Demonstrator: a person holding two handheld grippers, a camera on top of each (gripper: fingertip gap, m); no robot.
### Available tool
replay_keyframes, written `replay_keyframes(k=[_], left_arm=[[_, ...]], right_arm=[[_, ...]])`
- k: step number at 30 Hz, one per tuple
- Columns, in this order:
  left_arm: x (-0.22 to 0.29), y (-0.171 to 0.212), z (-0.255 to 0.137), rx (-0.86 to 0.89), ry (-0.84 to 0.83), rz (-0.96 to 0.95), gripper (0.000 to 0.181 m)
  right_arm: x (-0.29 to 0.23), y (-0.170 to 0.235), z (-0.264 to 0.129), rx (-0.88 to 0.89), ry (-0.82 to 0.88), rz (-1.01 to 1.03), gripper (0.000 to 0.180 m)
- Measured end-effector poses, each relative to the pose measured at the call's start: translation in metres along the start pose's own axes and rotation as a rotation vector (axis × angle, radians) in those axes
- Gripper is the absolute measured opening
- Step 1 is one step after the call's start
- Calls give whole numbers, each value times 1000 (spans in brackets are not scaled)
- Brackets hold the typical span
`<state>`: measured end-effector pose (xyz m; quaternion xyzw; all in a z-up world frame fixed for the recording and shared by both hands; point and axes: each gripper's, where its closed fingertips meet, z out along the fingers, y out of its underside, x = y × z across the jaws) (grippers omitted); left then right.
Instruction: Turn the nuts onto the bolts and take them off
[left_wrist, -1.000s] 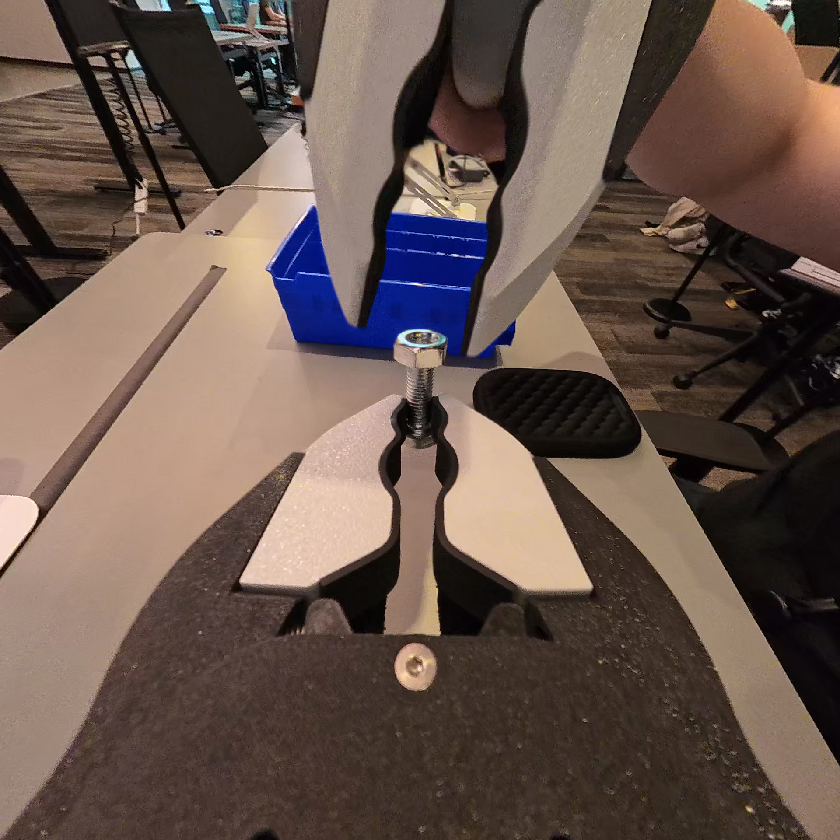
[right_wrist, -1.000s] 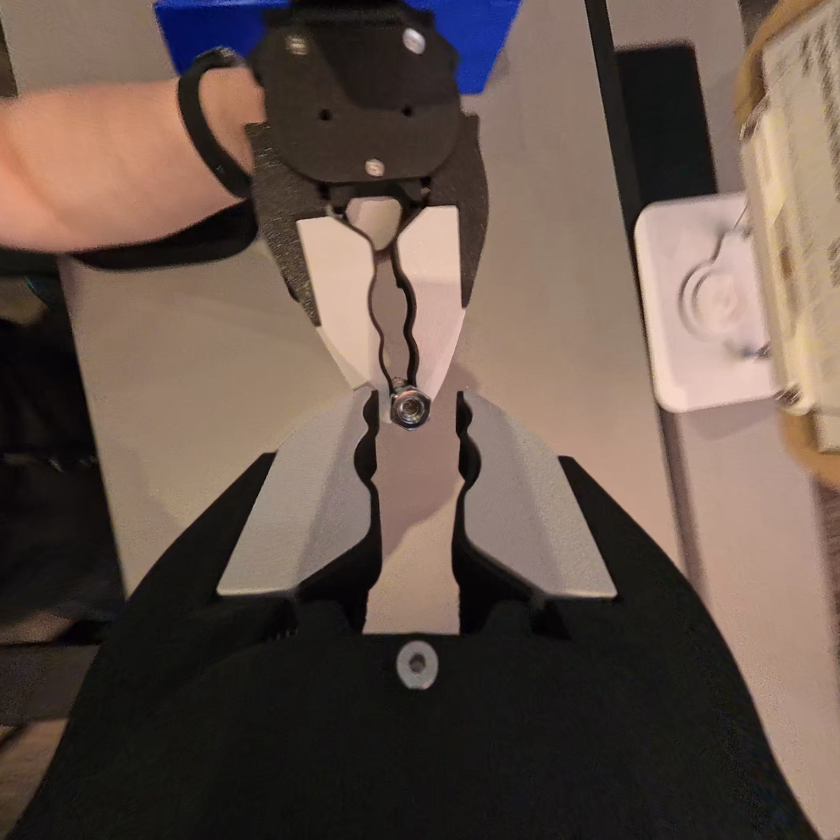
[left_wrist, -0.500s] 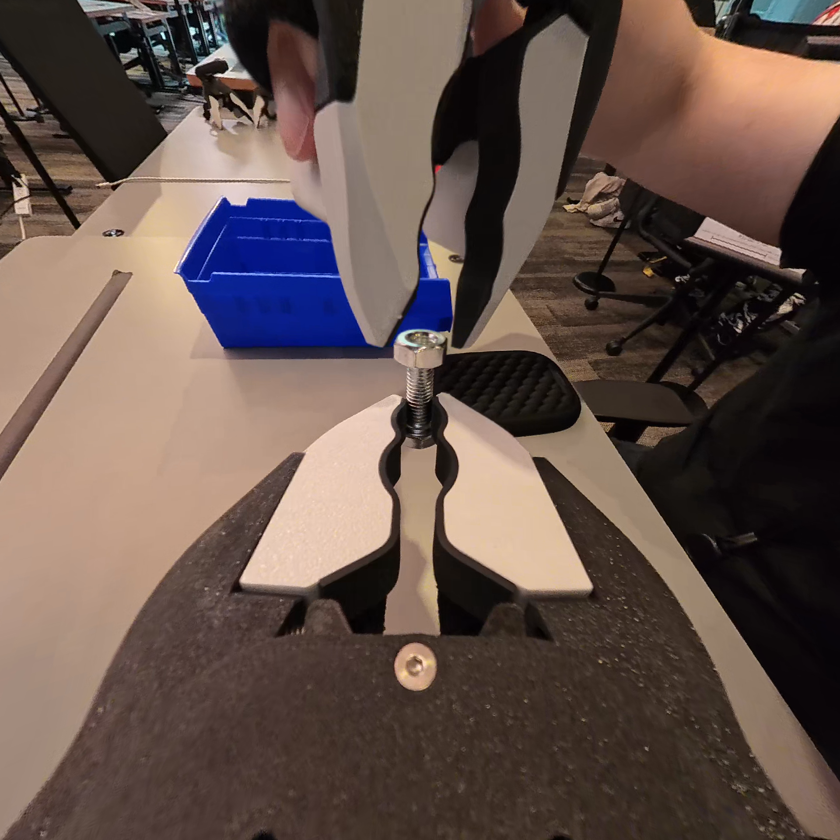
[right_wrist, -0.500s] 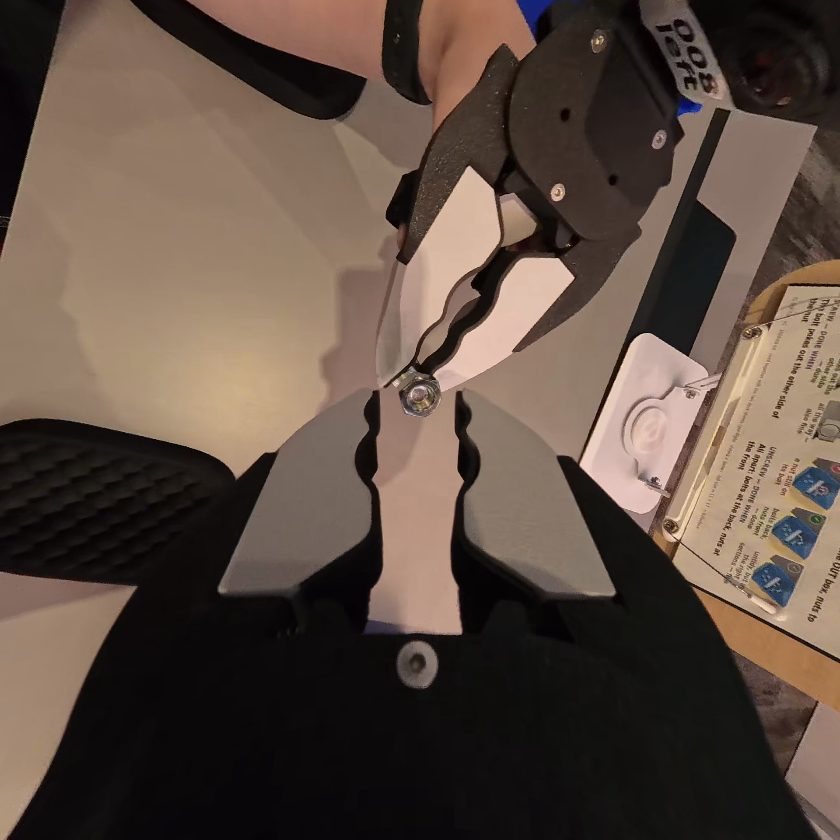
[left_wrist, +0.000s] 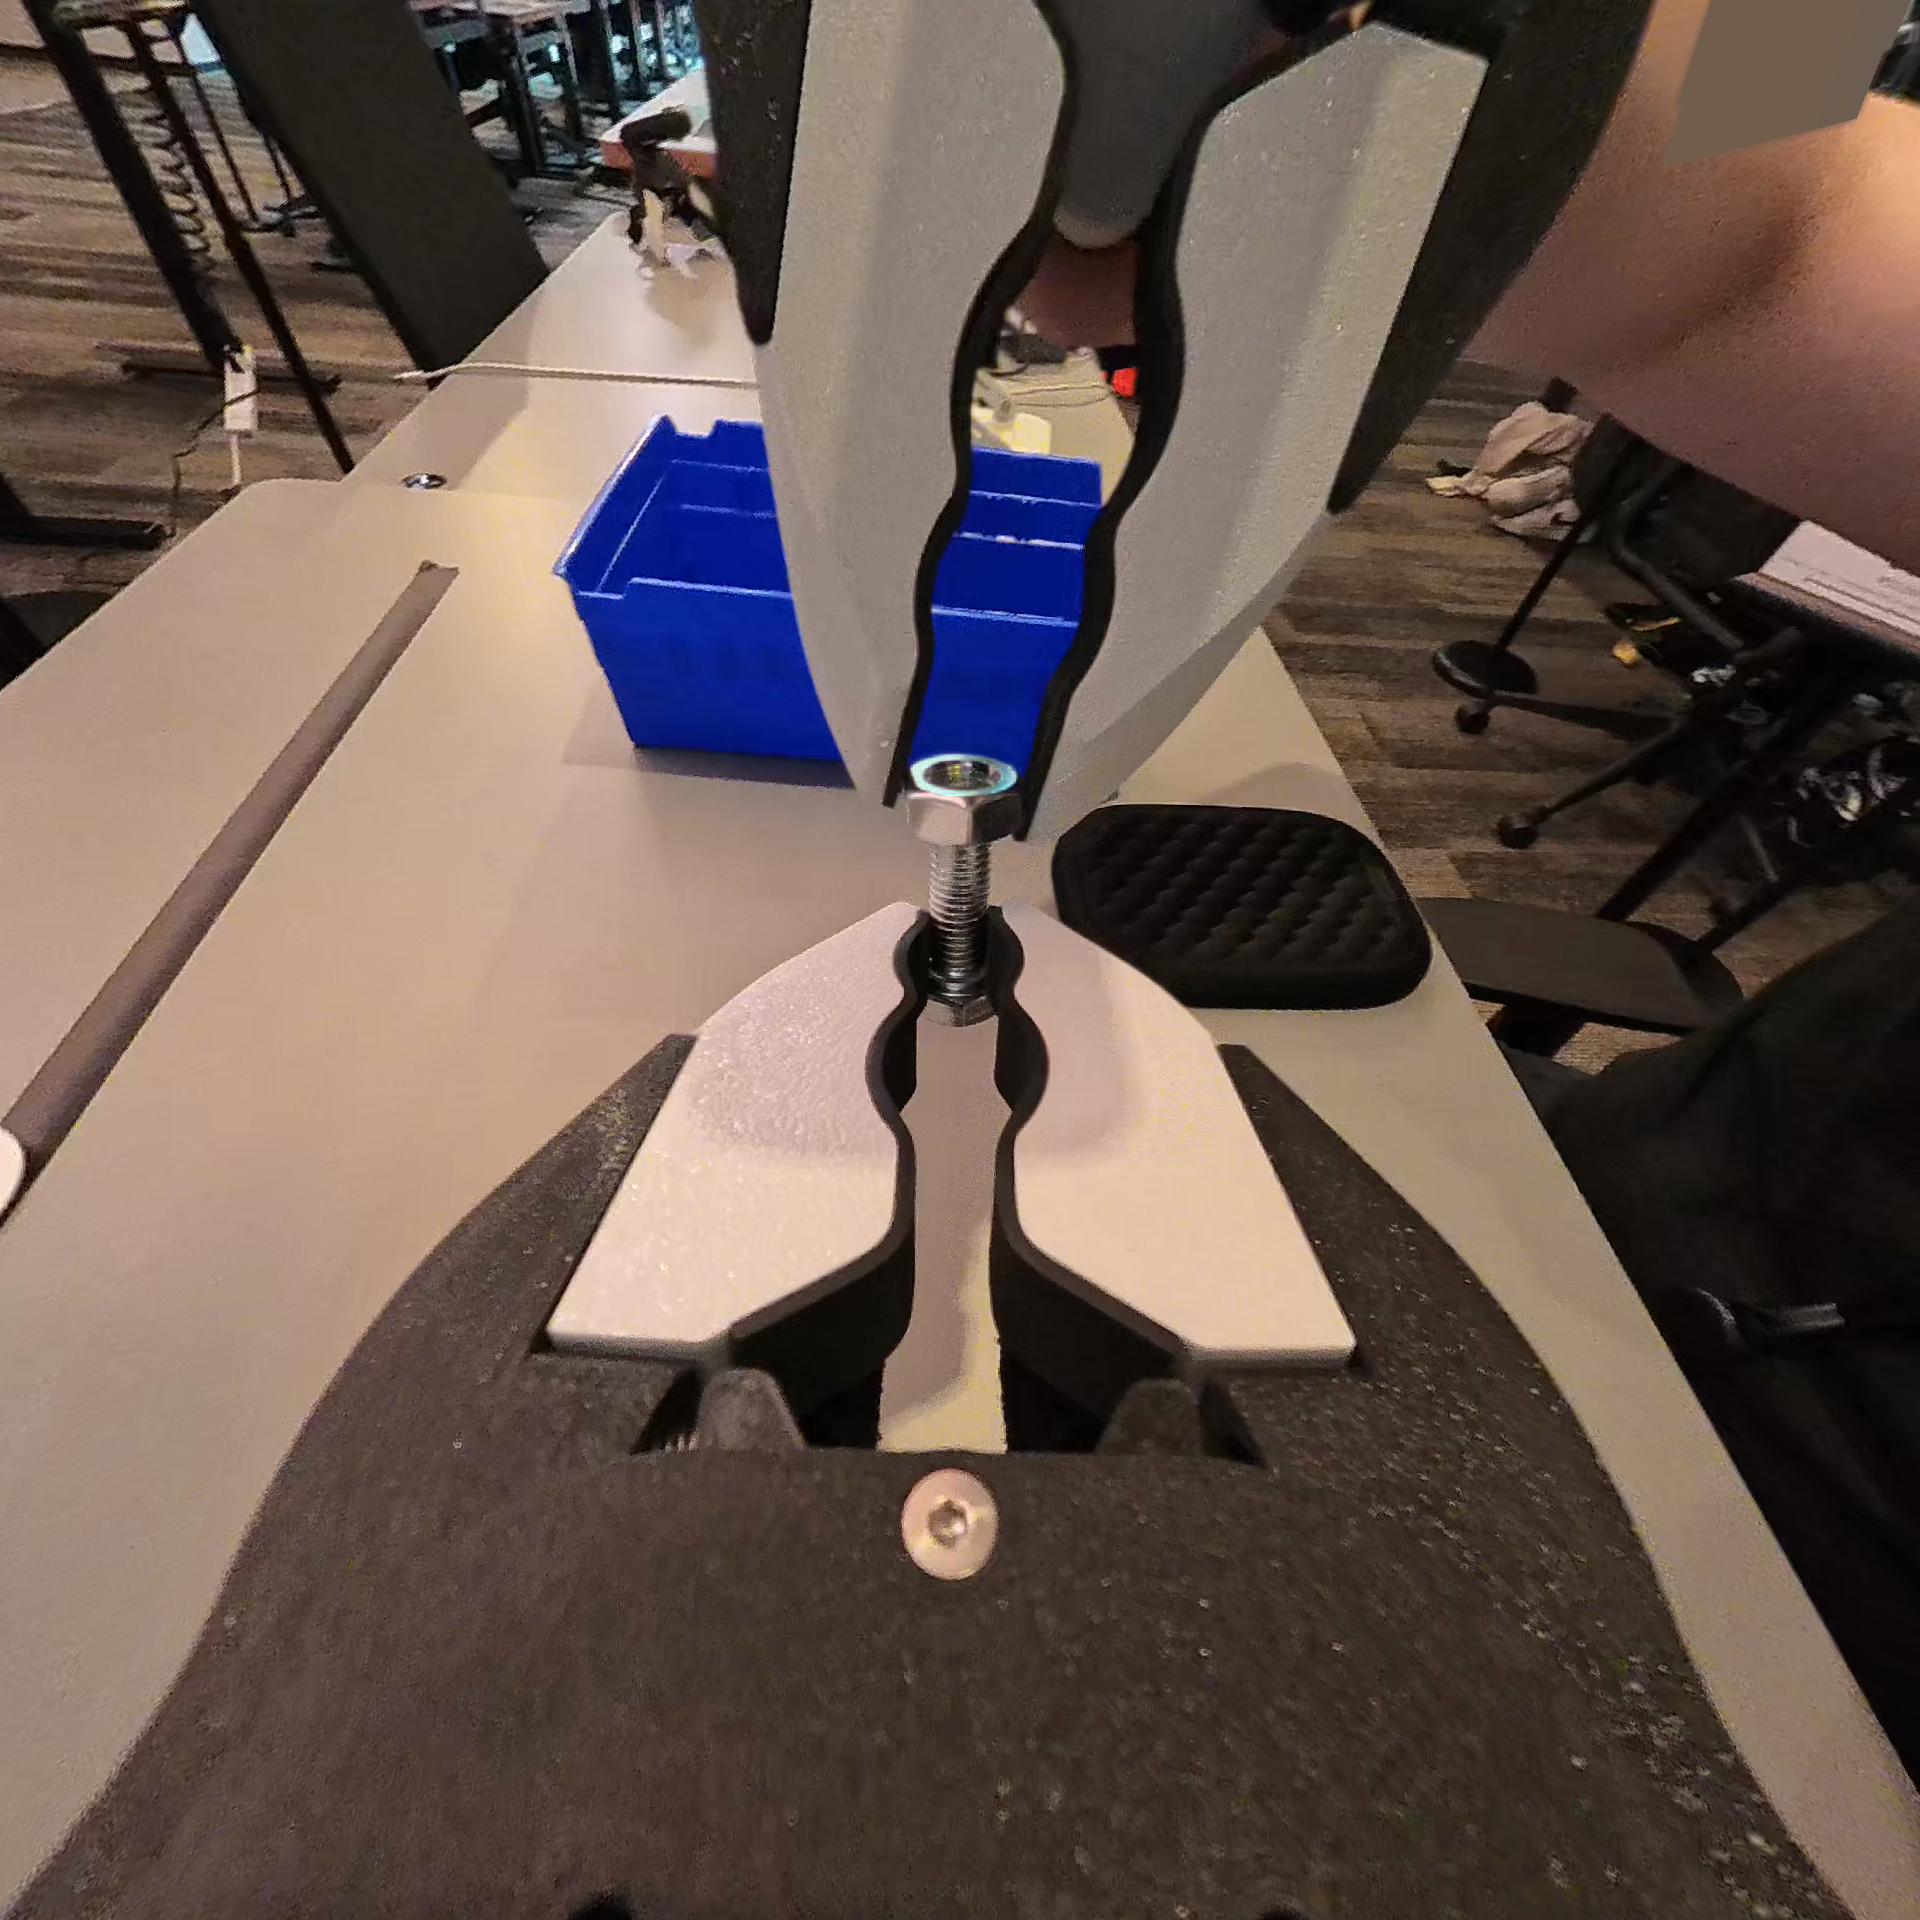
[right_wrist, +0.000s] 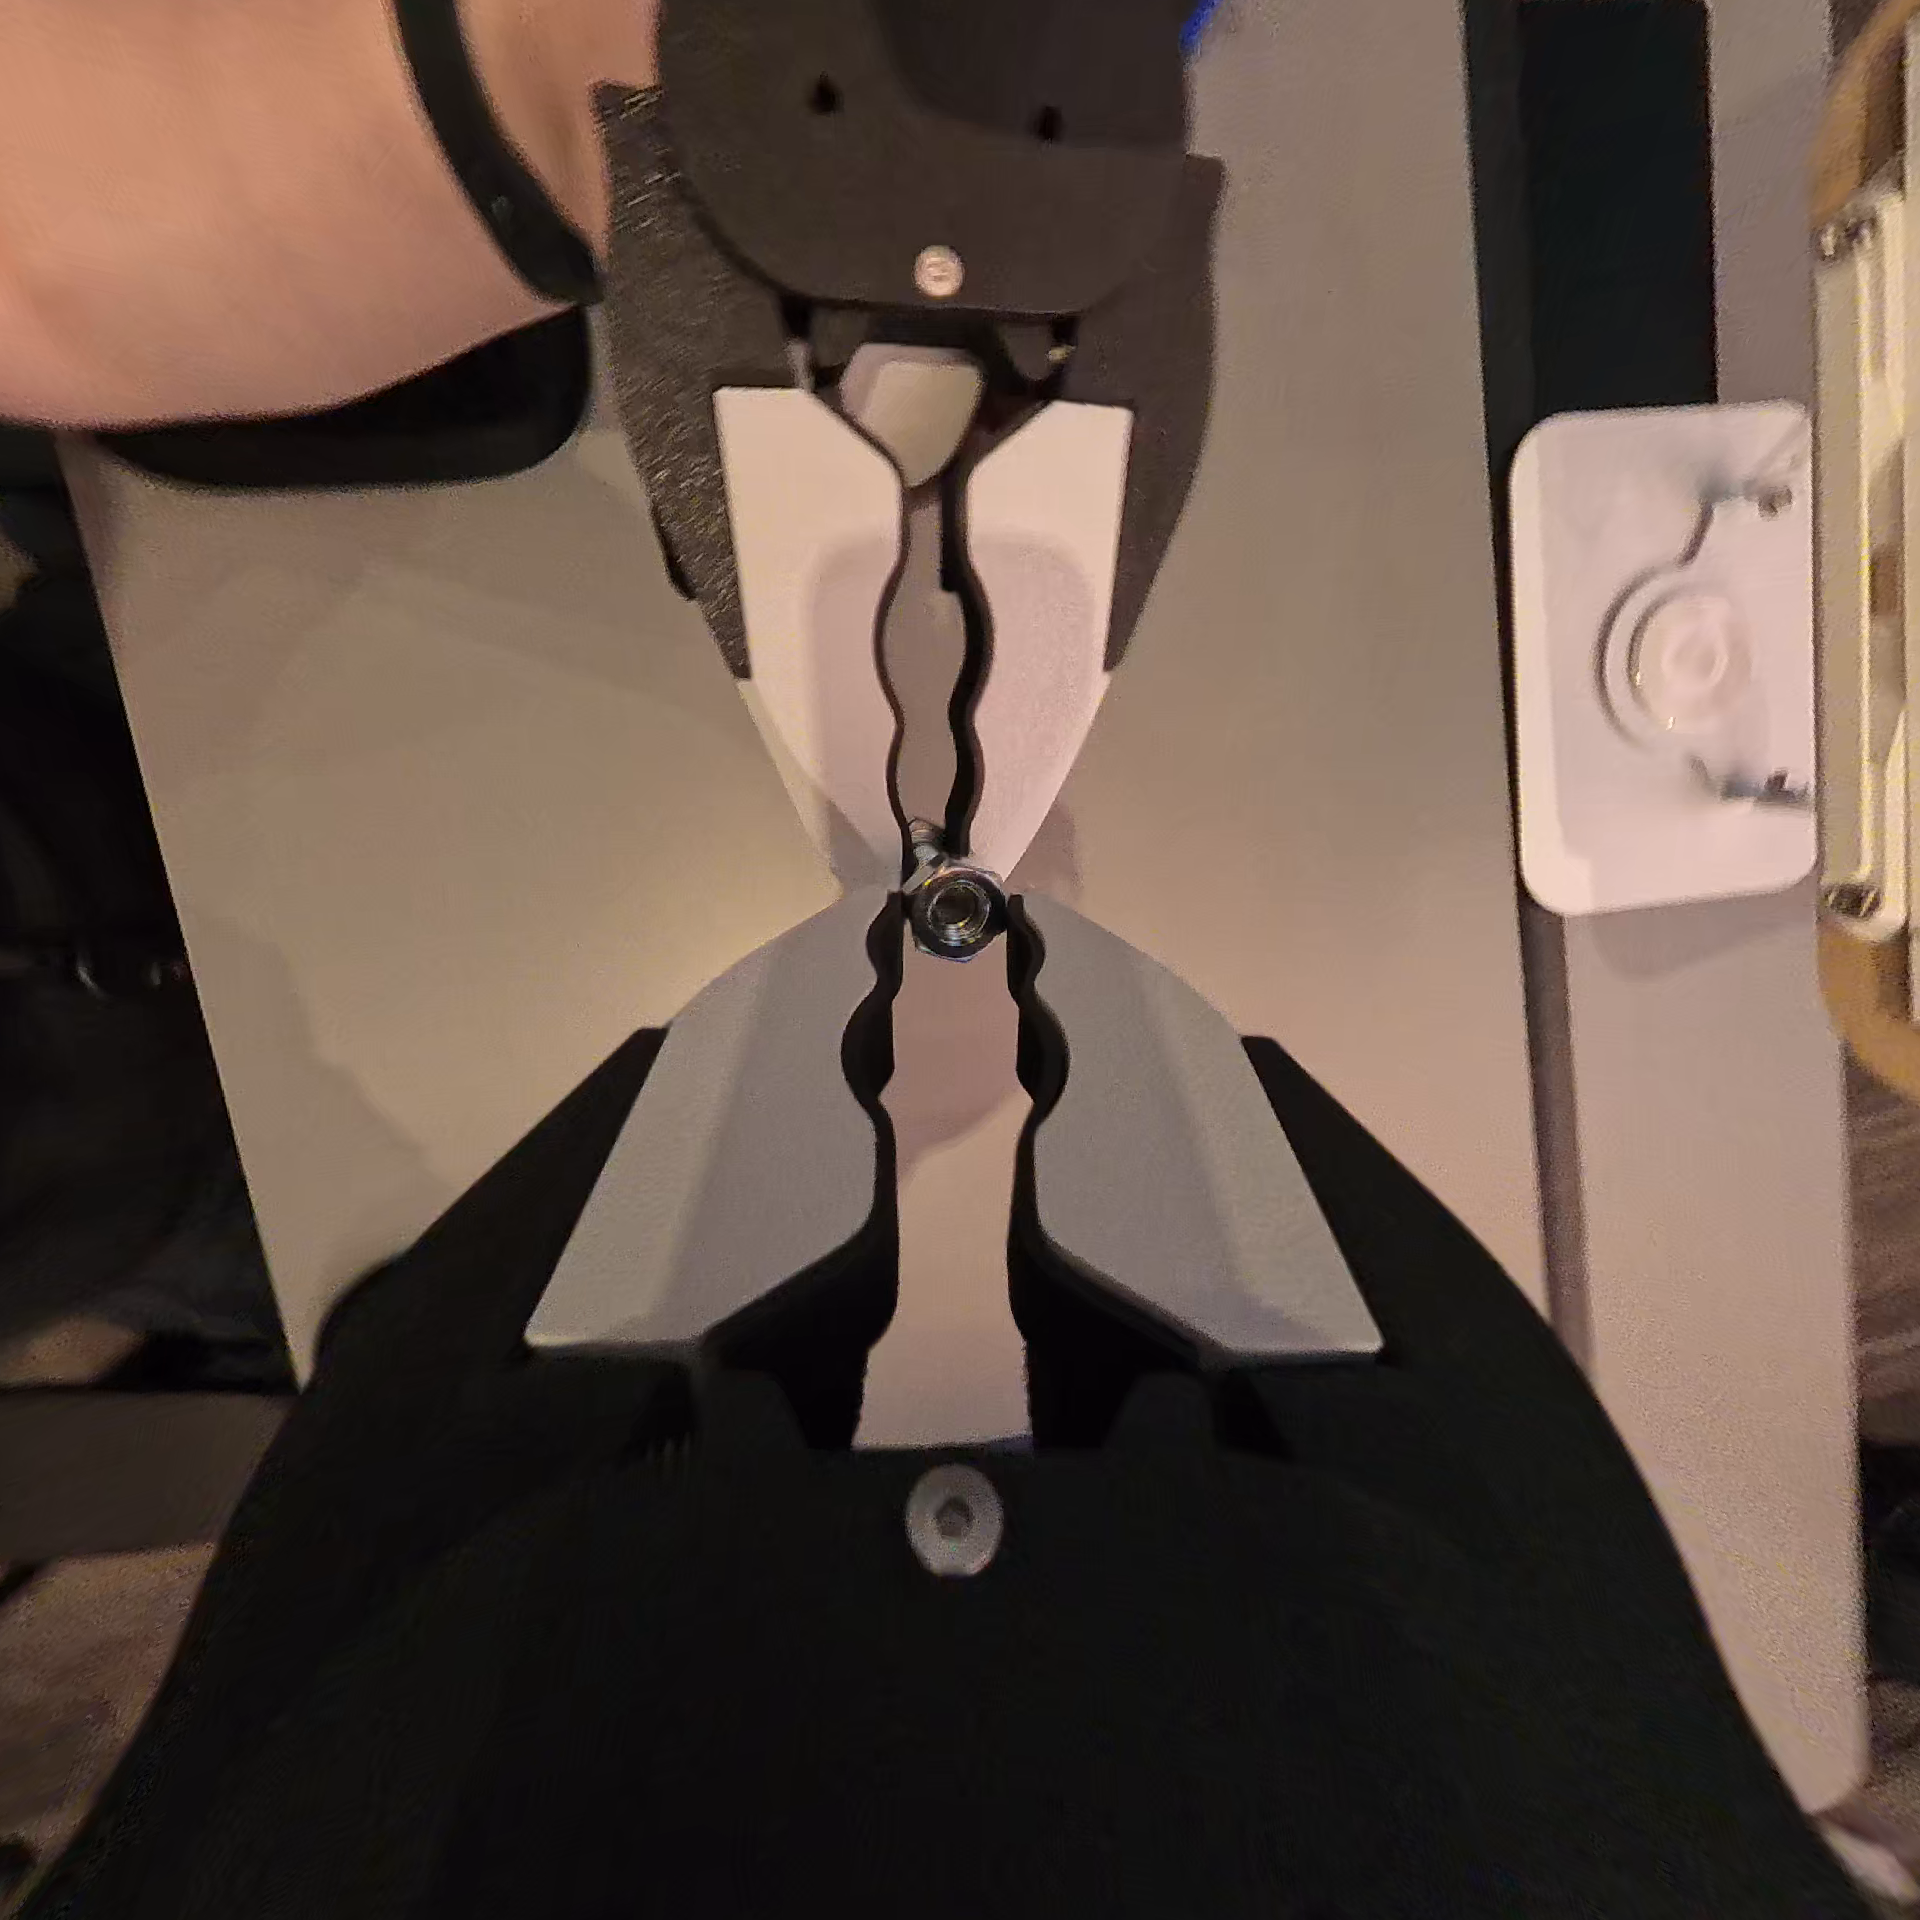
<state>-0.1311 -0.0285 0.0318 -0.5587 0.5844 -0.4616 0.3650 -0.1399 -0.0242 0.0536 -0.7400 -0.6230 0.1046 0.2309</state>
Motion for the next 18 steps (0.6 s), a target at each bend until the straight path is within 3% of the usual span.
replay_keyframes(k=[4,8,12,18], left_arm=[[-5,3,1,-11,-21,-15,9],[-4,2,2,-8,-14,-18,9],[4,-1,1,13,37,-20,9],[17,1,1,8,122,-5,9]], right_arm=[[4,1,5,23,20,227,18],[4,2,5,38,0,277,18],[1,-3,1,67,-7,135,33],[-15,0,-15,89,-3,-341,37]])
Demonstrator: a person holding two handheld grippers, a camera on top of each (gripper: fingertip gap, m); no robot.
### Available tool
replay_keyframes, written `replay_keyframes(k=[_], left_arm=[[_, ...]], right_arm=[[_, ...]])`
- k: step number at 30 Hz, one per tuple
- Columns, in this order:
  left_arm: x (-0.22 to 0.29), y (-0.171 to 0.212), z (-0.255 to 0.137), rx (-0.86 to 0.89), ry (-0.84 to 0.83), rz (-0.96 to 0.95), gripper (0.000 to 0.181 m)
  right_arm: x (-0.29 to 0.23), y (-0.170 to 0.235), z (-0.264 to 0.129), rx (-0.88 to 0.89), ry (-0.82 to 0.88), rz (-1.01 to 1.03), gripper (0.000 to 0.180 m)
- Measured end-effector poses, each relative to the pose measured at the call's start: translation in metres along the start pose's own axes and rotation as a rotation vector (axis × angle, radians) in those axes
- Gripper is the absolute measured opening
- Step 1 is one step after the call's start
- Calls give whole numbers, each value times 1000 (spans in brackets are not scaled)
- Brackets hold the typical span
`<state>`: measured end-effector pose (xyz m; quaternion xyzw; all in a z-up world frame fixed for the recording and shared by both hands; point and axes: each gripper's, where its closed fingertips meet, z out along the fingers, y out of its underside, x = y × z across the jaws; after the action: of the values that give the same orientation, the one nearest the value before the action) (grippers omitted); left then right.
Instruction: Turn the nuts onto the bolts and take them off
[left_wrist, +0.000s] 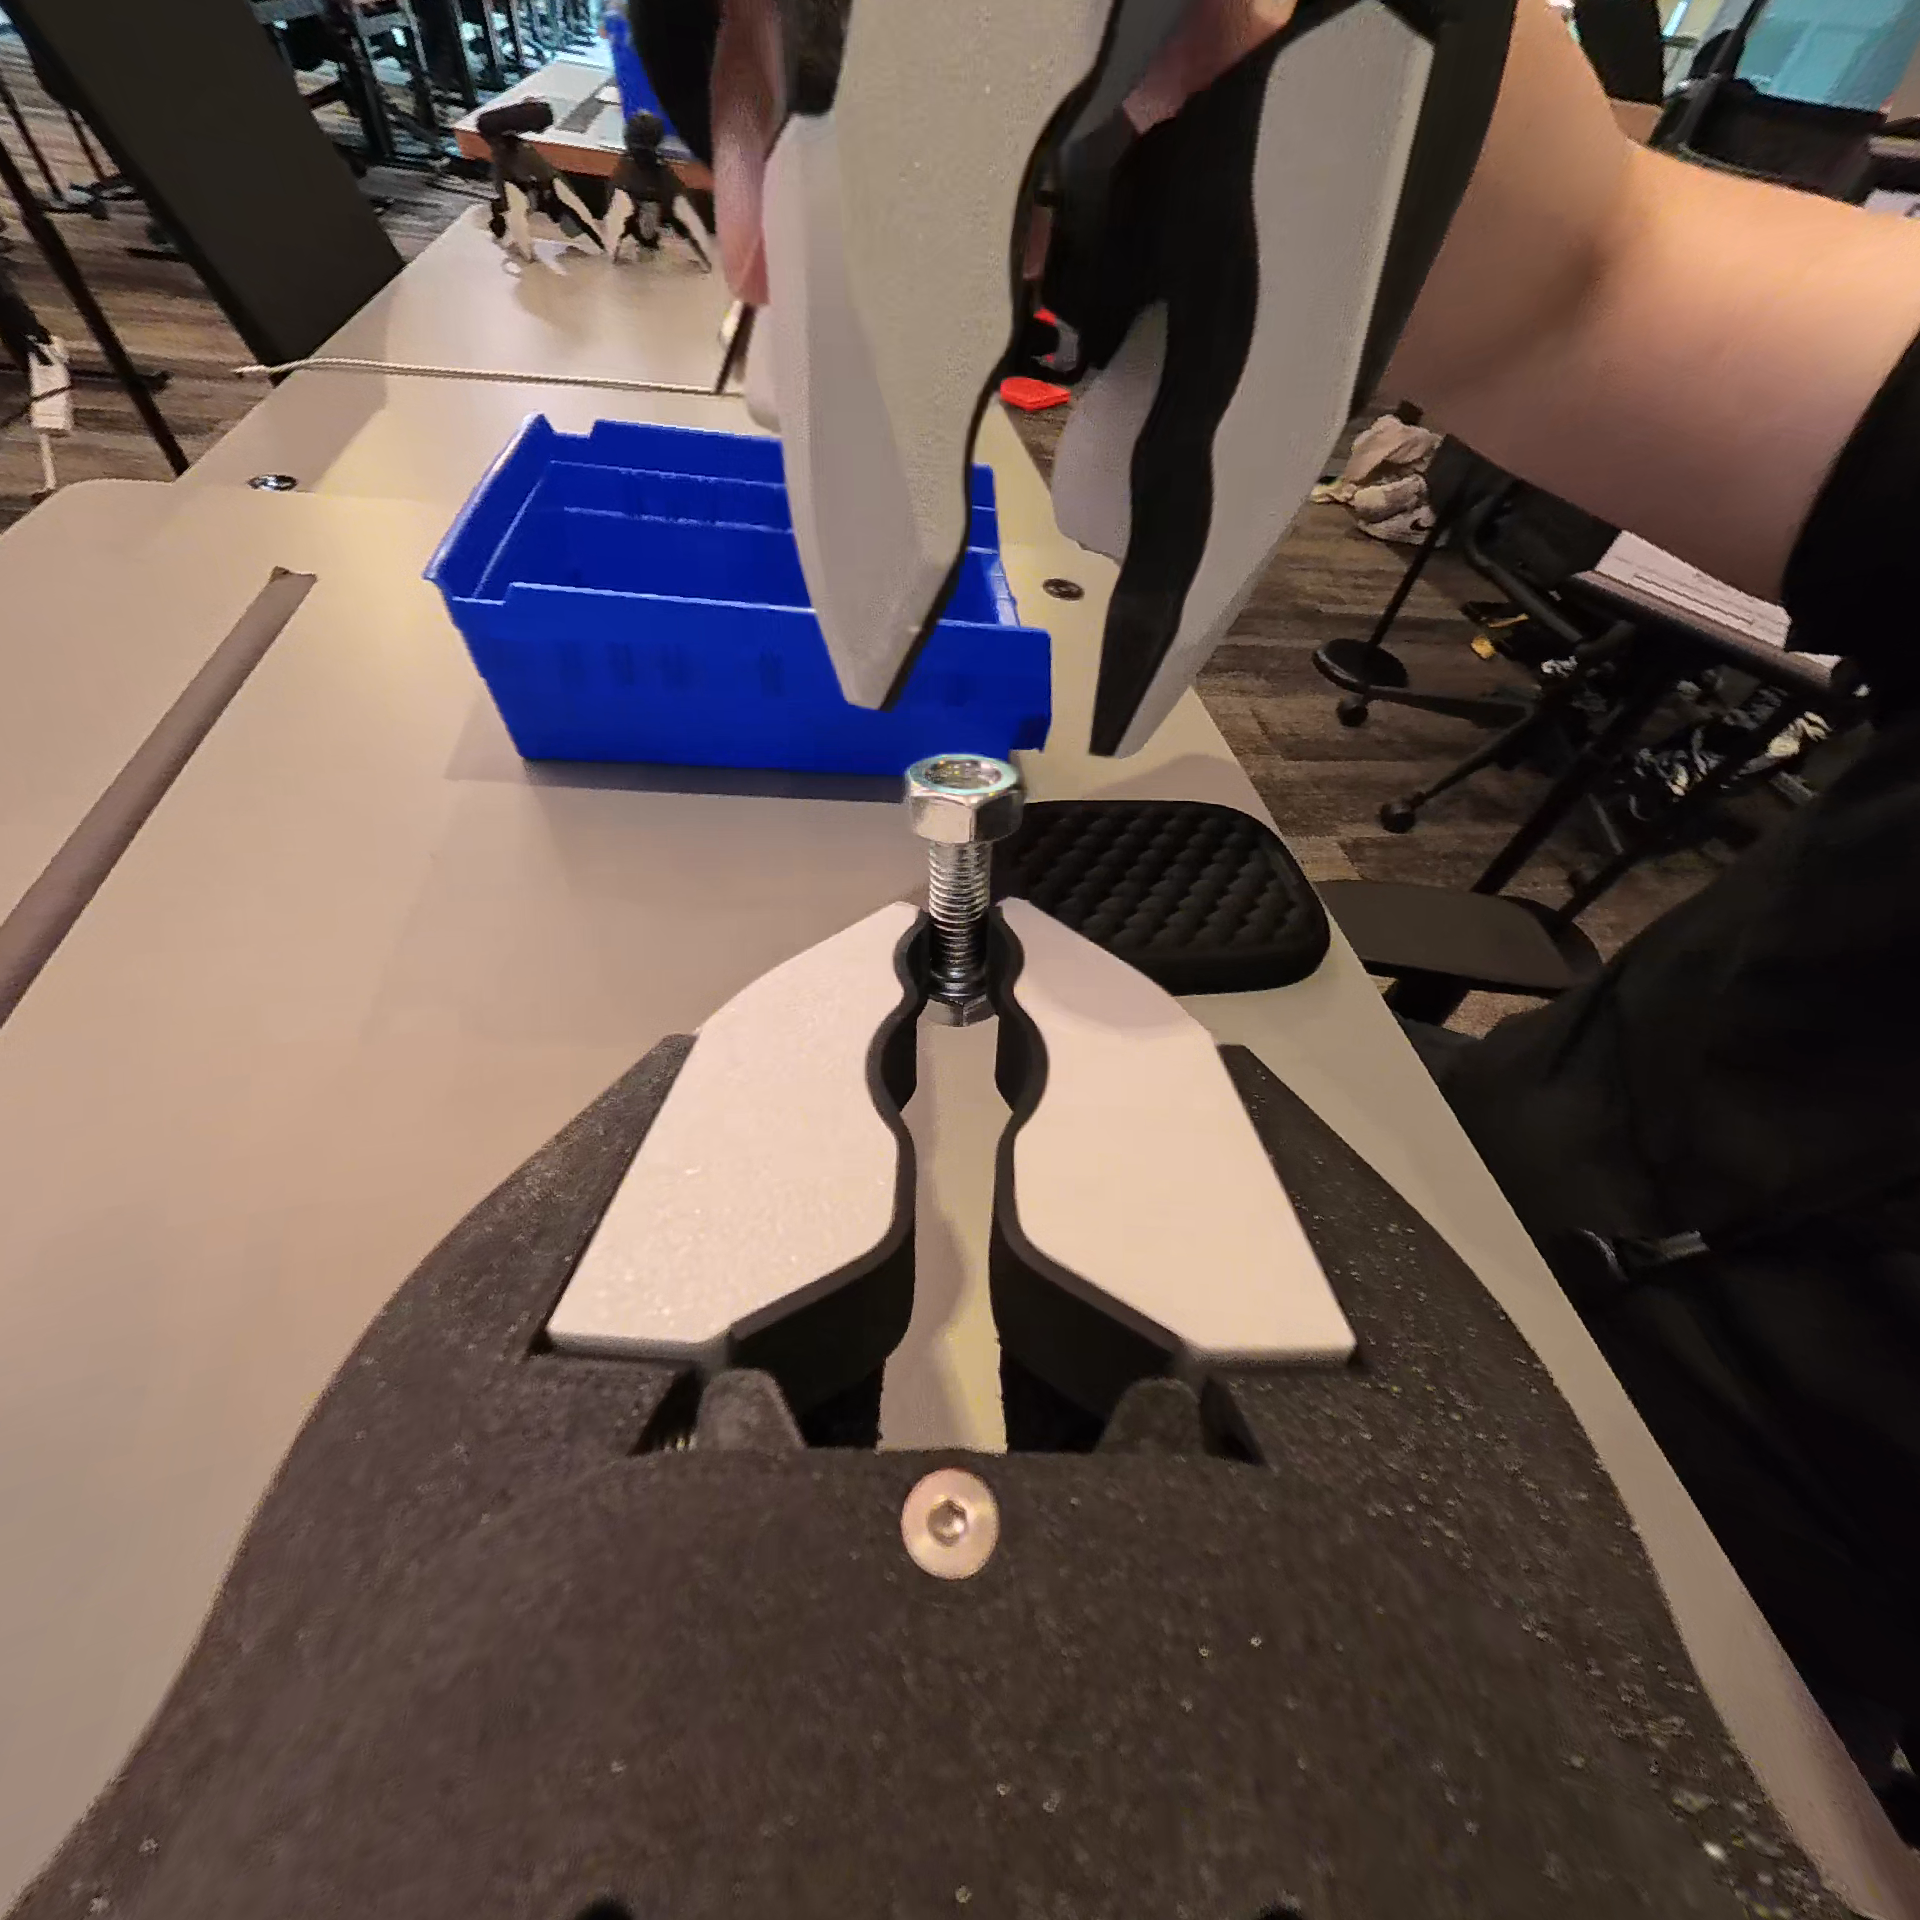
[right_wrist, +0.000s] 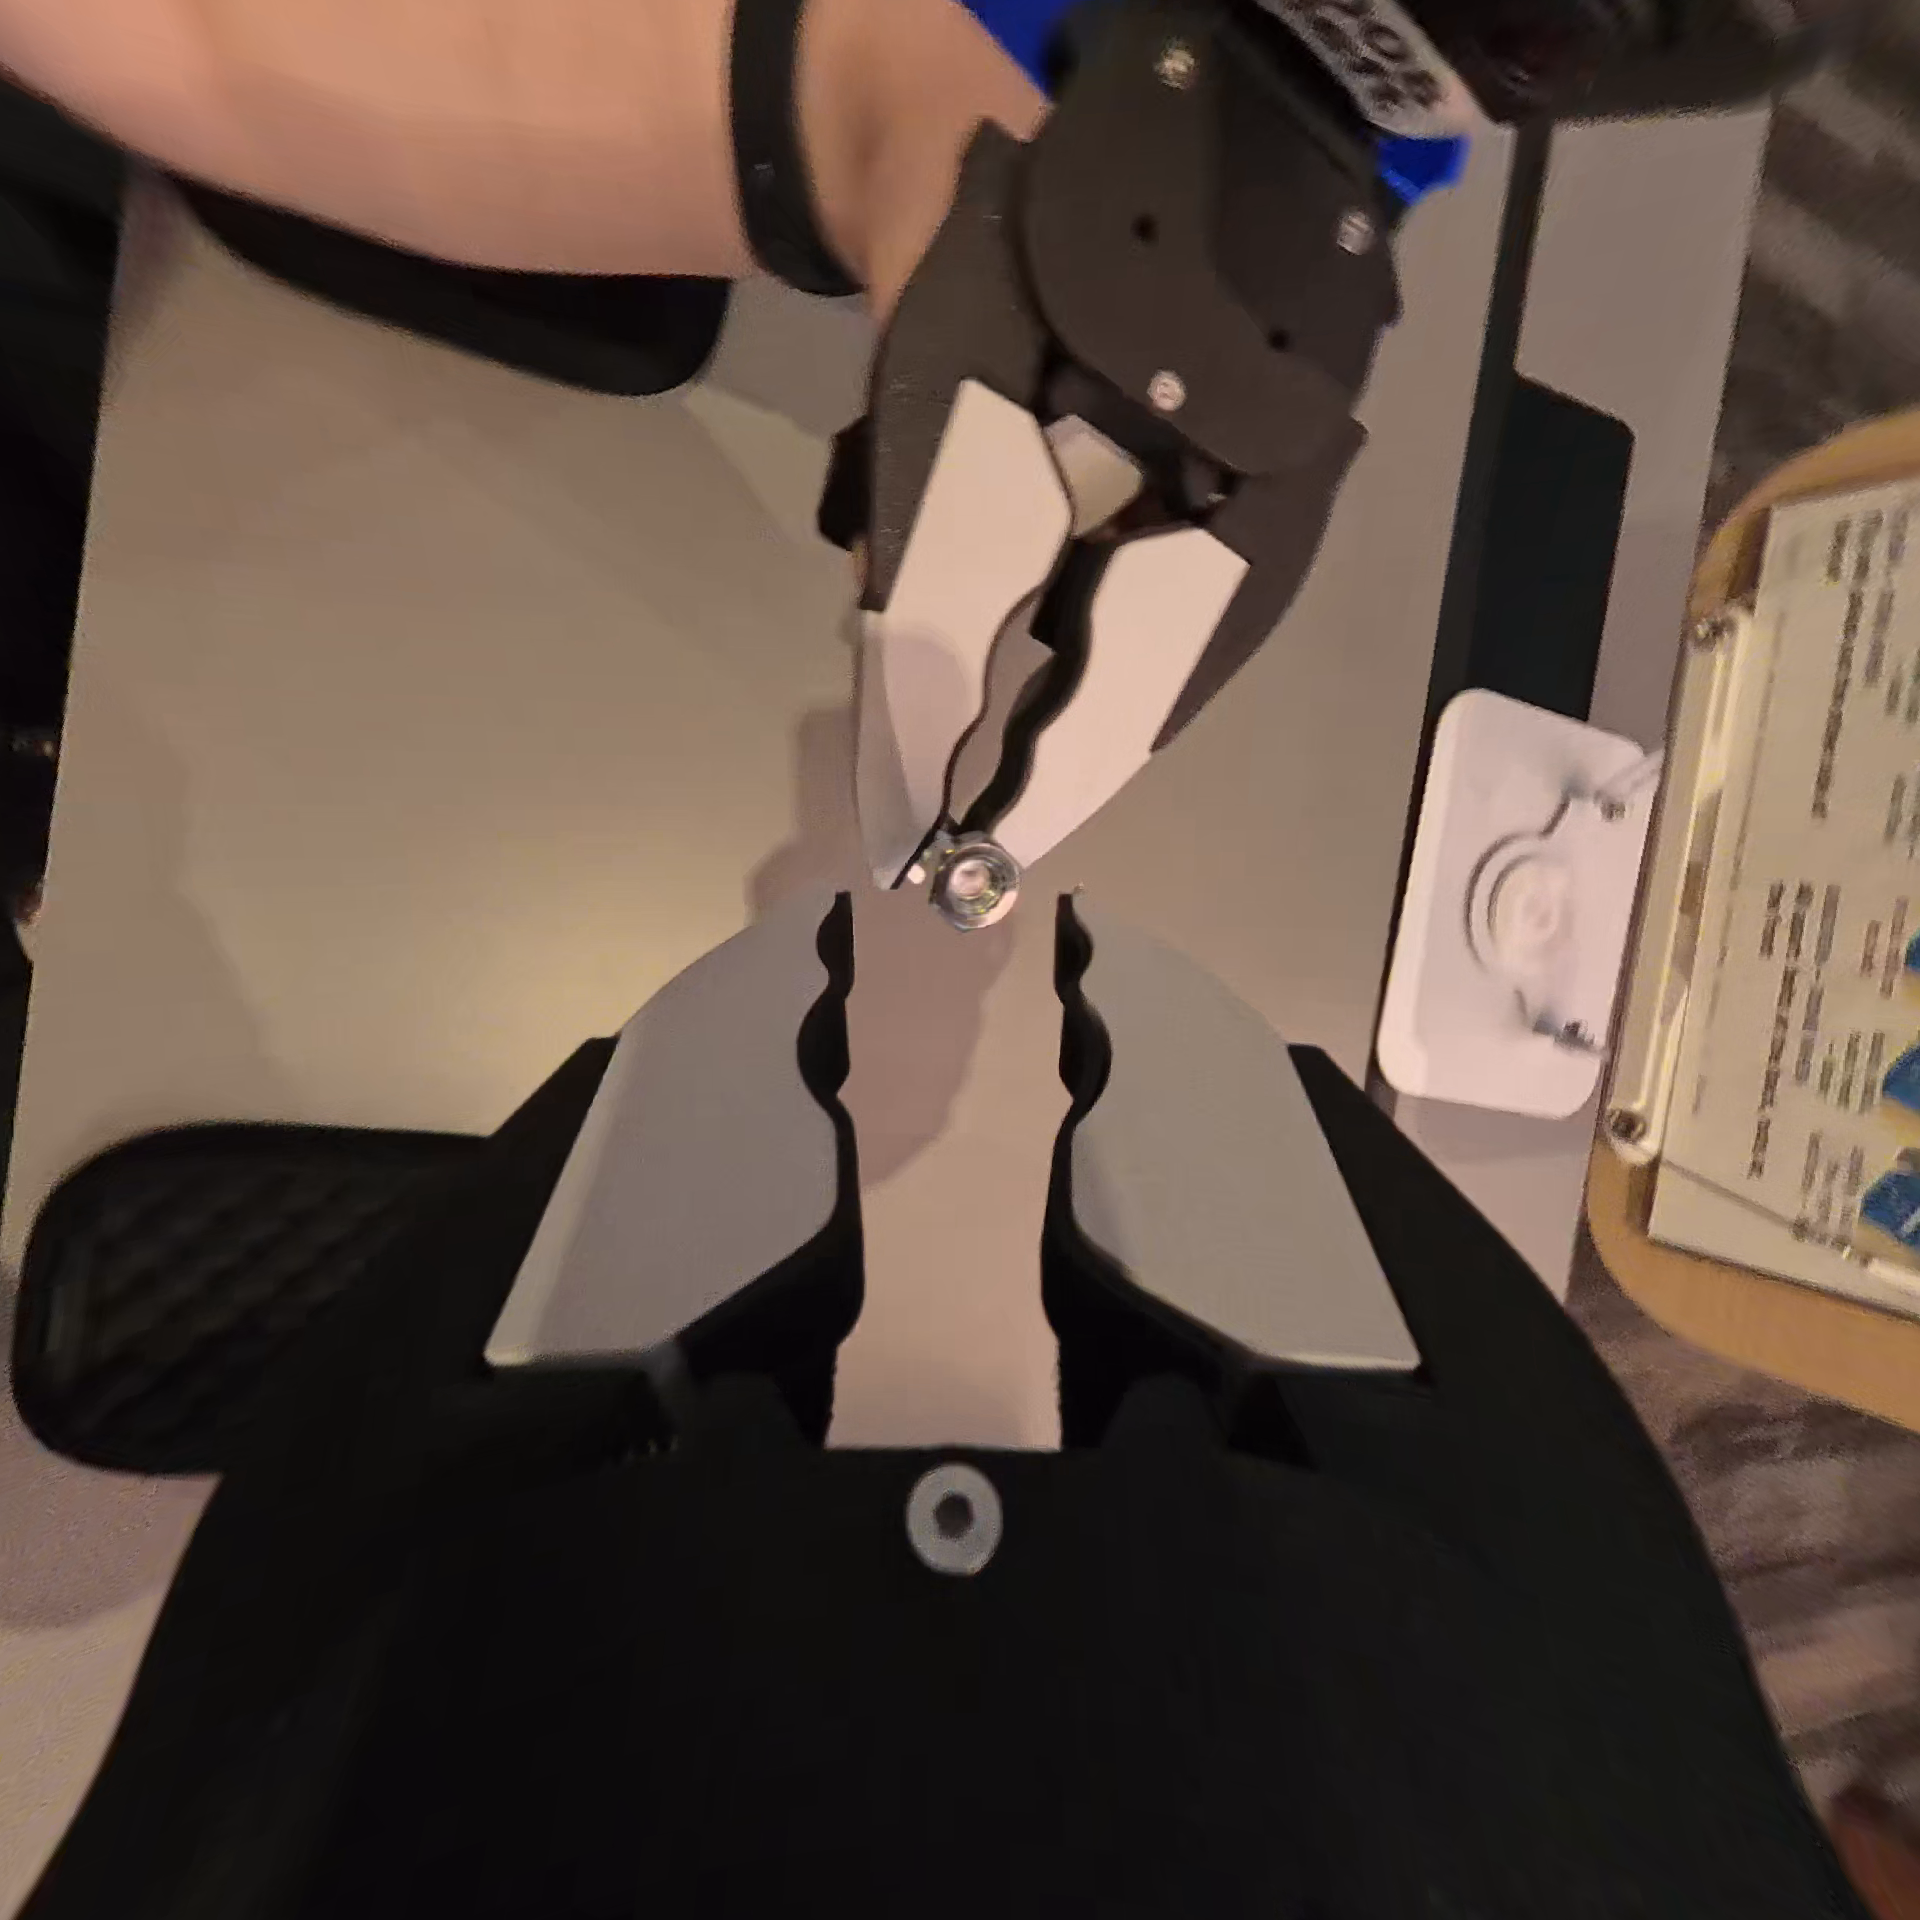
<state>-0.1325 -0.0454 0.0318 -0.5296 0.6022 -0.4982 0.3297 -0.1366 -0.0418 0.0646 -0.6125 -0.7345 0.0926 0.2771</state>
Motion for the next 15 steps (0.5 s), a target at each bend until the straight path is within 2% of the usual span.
replay_keyframes(k=[3,11,15], left_arm=[[7,1,3,-11,37,17,9],[22,-2,5,-8,98,47,9],[24,-4,3,2,112,50,9]], right_arm=[[-7,-2,-1,2,-35,-71,37],[-19,-4,2,-19,-127,-109,30],[-20,-6,4,-15,-119,-118,22]])
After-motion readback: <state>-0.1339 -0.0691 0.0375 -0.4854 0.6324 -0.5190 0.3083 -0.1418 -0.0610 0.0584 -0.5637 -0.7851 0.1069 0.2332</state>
